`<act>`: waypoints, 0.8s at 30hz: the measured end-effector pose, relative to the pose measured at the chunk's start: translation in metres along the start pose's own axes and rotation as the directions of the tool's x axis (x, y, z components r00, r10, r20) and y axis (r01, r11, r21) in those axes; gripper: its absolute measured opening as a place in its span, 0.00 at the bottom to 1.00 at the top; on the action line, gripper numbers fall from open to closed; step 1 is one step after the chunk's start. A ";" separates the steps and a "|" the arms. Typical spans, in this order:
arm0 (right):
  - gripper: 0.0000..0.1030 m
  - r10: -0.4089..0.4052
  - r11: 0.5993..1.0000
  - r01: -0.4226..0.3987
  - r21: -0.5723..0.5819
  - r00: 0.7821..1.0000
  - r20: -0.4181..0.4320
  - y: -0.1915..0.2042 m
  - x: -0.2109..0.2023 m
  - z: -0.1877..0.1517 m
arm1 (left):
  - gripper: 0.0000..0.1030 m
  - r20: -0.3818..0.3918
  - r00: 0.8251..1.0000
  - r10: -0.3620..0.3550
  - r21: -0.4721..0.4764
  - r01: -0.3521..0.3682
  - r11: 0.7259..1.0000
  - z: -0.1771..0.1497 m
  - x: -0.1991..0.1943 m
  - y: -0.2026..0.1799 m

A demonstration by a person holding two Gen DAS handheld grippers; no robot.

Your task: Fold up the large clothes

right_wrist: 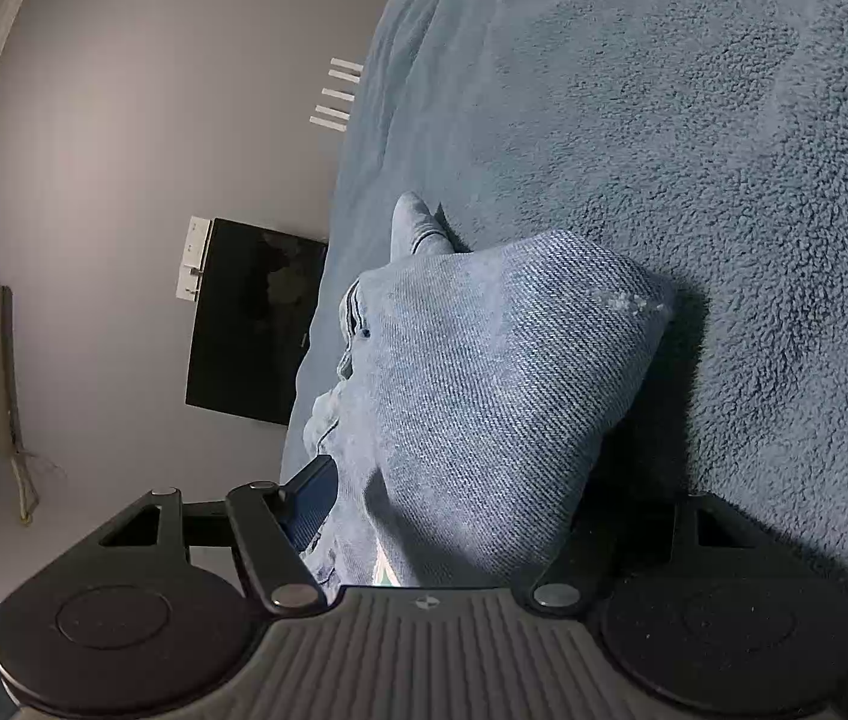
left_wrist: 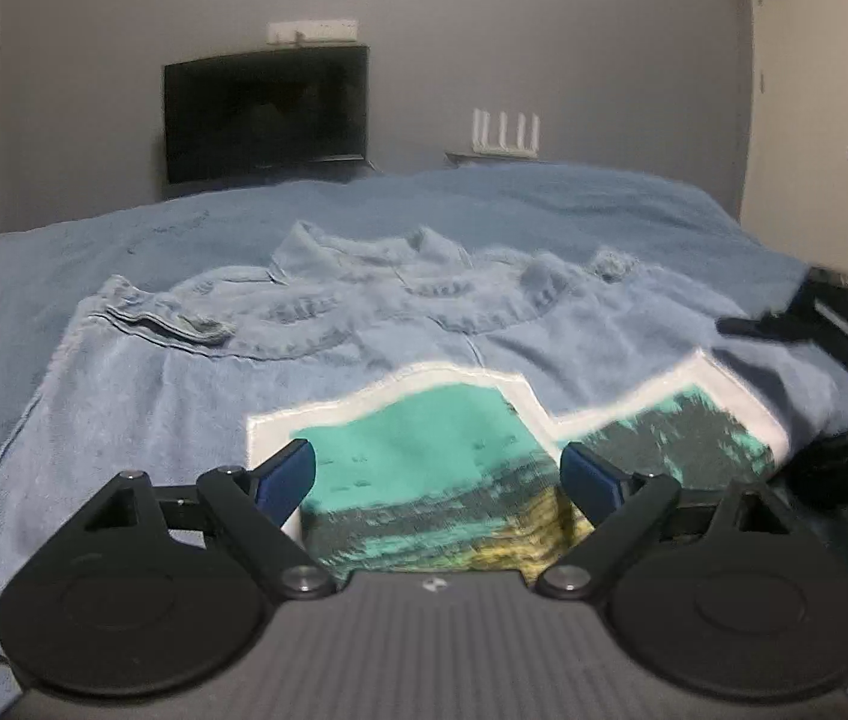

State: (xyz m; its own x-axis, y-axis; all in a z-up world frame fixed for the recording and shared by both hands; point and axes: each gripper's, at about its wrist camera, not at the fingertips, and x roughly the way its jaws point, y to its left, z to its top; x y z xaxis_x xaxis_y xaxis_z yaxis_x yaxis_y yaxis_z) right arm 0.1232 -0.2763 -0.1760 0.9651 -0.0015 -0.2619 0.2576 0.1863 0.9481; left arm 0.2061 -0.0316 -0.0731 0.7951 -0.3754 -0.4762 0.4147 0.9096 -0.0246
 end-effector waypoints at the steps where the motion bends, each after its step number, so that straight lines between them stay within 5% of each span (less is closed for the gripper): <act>1: 0.69 -0.001 1.000 0.001 -0.003 1.000 0.000 0.001 0.001 0.000 | 0.87 -0.029 1.000 0.004 0.010 -0.004 1.000 -0.002 0.004 -0.002; 7: 0.69 -0.016 0.999 0.016 -0.035 1.000 0.003 0.008 0.001 -0.002 | 0.90 -0.092 0.996 -0.012 -0.031 0.009 0.999 -0.006 0.018 0.005; 11: 0.70 -0.036 0.976 0.039 -0.214 0.999 0.016 0.036 0.003 -0.010 | 0.90 -0.093 0.996 -0.007 -0.025 0.005 1.000 -0.006 0.019 0.004; 16: 0.67 -0.034 0.995 0.038 -0.090 0.999 0.042 0.017 0.009 0.006 | 0.90 -0.089 0.996 -0.013 -0.031 0.011 0.999 -0.006 0.016 0.005; 19: 0.65 -0.031 0.986 0.044 -0.162 0.996 0.078 0.030 0.012 0.007 | 0.90 -0.087 0.996 -0.018 -0.041 0.014 0.999 -0.006 0.014 0.007; 24: 0.40 -0.035 0.949 0.066 -0.309 0.994 0.104 0.051 0.008 0.002 | 0.90 -0.086 0.996 -0.003 -0.083 -0.005 0.997 0.005 0.004 0.015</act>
State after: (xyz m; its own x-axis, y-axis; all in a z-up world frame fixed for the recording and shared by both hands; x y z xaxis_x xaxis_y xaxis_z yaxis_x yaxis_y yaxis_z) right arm 0.1444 -0.2692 -0.1293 0.9552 -0.1101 -0.2746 0.2931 0.4801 0.8268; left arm 0.2179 -0.0207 -0.0714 0.7531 -0.3611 -0.5499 0.3728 0.9230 -0.0955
